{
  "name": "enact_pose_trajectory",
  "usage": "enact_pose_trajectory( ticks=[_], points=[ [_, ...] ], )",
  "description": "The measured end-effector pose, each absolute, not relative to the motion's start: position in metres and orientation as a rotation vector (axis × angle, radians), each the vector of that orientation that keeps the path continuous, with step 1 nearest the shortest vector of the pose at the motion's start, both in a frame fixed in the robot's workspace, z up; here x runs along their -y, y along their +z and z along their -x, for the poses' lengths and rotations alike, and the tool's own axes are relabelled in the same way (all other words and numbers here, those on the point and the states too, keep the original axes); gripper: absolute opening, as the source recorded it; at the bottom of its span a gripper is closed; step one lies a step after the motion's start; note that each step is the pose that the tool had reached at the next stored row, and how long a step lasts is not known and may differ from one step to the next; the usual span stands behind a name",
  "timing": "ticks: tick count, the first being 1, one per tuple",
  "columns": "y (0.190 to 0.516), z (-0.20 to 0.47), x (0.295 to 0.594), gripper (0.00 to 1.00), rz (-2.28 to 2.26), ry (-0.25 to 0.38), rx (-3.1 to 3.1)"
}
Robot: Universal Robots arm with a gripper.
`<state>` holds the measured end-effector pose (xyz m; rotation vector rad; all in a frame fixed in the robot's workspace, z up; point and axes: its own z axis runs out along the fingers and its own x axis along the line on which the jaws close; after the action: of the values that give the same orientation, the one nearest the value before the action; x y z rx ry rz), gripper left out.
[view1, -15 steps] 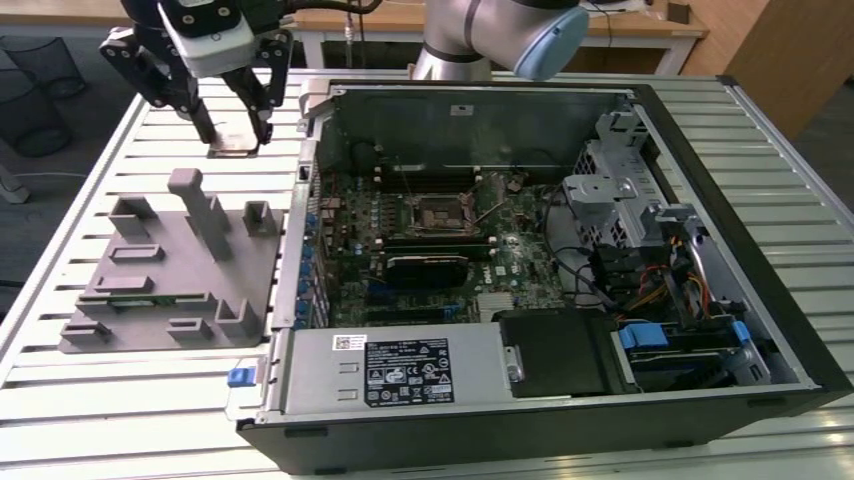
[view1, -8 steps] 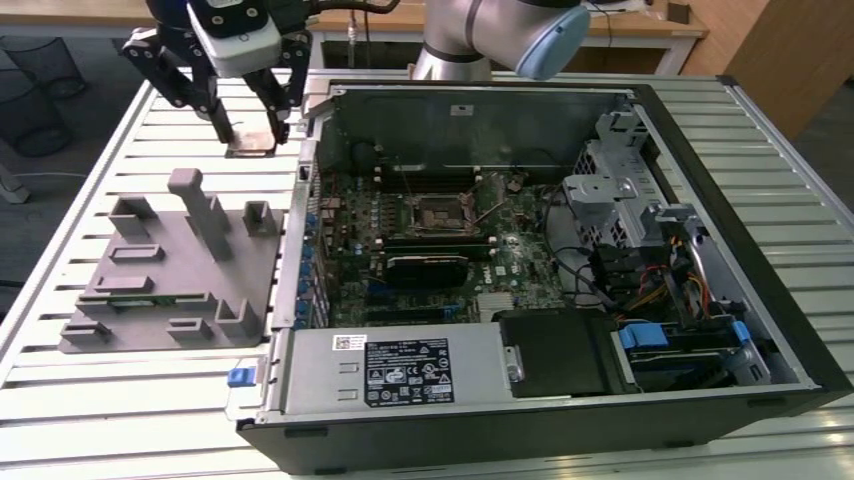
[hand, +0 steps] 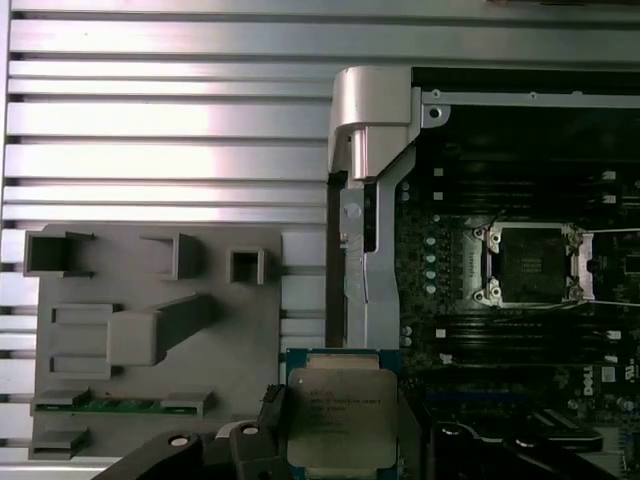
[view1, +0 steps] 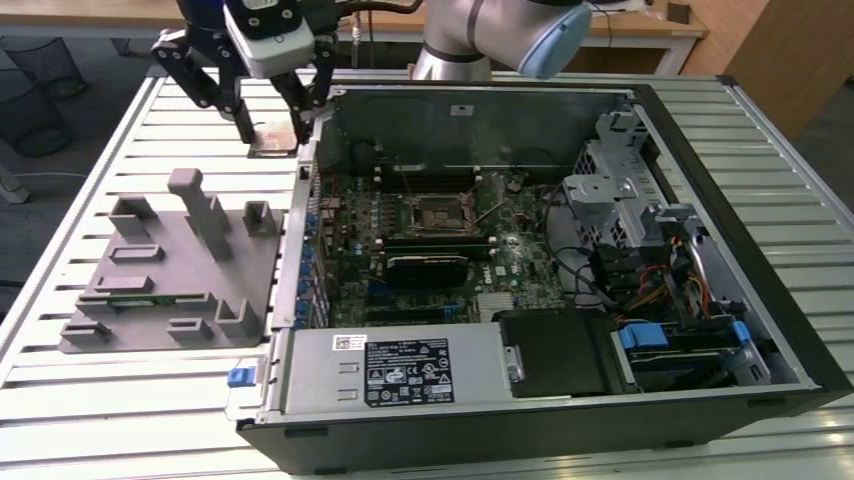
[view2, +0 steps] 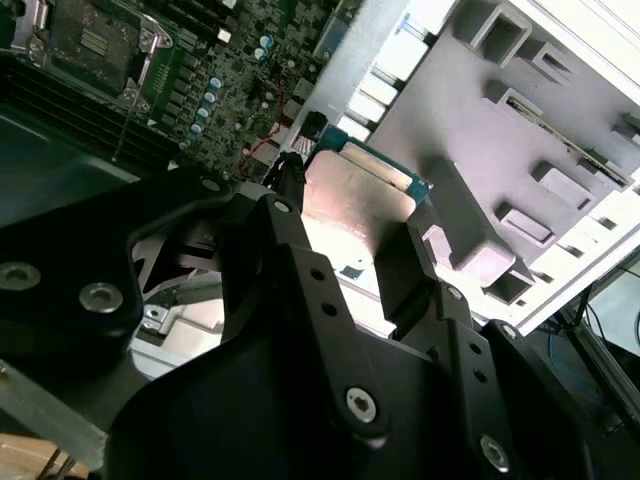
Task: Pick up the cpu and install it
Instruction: 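Pick up the cpu and move it towards the insertion slot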
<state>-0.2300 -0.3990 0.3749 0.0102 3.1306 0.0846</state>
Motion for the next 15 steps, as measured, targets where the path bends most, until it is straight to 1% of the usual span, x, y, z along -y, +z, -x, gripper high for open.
enact_pose_trajectory(
  ticks=[15],
  points=[
    [0.374, 0.208, 0.399, 0.53, -0.010, 0.085, -3.131]
  ],
)
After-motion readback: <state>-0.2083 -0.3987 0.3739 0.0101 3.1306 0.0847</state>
